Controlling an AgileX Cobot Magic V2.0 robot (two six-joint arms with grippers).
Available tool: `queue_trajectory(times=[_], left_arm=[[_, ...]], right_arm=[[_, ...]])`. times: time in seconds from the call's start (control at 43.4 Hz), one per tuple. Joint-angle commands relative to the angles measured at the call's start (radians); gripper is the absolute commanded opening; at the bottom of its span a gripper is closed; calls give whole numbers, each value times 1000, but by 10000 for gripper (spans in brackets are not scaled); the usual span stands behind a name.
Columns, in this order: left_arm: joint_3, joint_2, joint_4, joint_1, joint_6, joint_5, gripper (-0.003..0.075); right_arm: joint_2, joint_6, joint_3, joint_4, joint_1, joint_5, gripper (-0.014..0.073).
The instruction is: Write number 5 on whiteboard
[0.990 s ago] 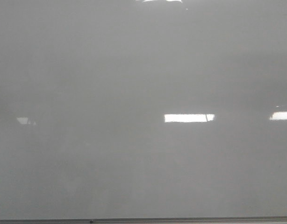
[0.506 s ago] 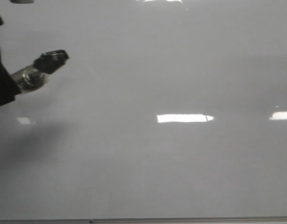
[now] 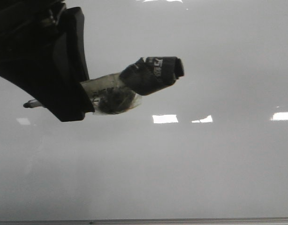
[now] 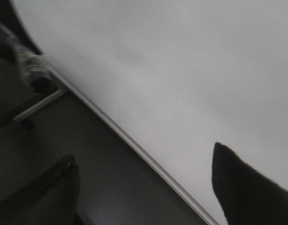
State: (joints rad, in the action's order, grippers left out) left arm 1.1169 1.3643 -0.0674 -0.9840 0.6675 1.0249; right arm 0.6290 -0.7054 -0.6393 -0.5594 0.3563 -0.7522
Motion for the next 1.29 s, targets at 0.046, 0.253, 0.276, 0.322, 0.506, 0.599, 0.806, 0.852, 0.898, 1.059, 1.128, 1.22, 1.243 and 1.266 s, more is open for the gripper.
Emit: queue_trajectory(times=[0.046, 0.253, 0.276, 0.322, 0.506, 0.599, 0.806, 0.852, 0.898, 1.059, 1.128, 1.22, 1.243, 1.266], left_arm=[[31, -33, -9, -19, 3, -37, -14], [31, -33, -2, -19, 3, -58, -14], [31, -33, 3, -19, 3, -64, -14], [31, -33, 11, -19, 3, -75, -14], [31, -33, 29, -19, 3, -89, -14], [31, -33, 29, -19, 3, -89, -14], [31, -33, 36, -19, 3, -89, -14], [31, -33, 36, -19, 1, -89, -14], [31, -33, 36, -19, 1, -89, -14], [31, -33, 36, -19, 1, -89, -14], [31, -33, 36, -19, 1, -89, -14], [31, -35, 36, -19, -17, -118, -6], [31, -35, 36, -19, -26, -127, 0], [31, -35, 36, -19, -32, -135, 8]], right_arm=[[110, -148, -80, -136, 89, 41, 596], [255, -207, -123, -193, 217, 82, 596], [269, -210, -124, -198, 230, 90, 596], [301, -220, -130, -199, 262, 112, 596], [410, -224, -159, -199, 351, 200, 596], [438, -229, -174, -199, 369, 219, 582], [484, -232, -182, -199, 369, 219, 449], [486, -232, -182, -199, 369, 219, 419], [487, -232, -182, -199, 369, 219, 380], [487, -232, -182, -201, 369, 214, 197], [487, -232, -182, -201, 369, 207, 97], [487, -232, -182, -201, 369, 194, -25], [487, -232, -182, -201, 369, 191, -51], [487, -232, -182, -201, 369, 189, -75]])
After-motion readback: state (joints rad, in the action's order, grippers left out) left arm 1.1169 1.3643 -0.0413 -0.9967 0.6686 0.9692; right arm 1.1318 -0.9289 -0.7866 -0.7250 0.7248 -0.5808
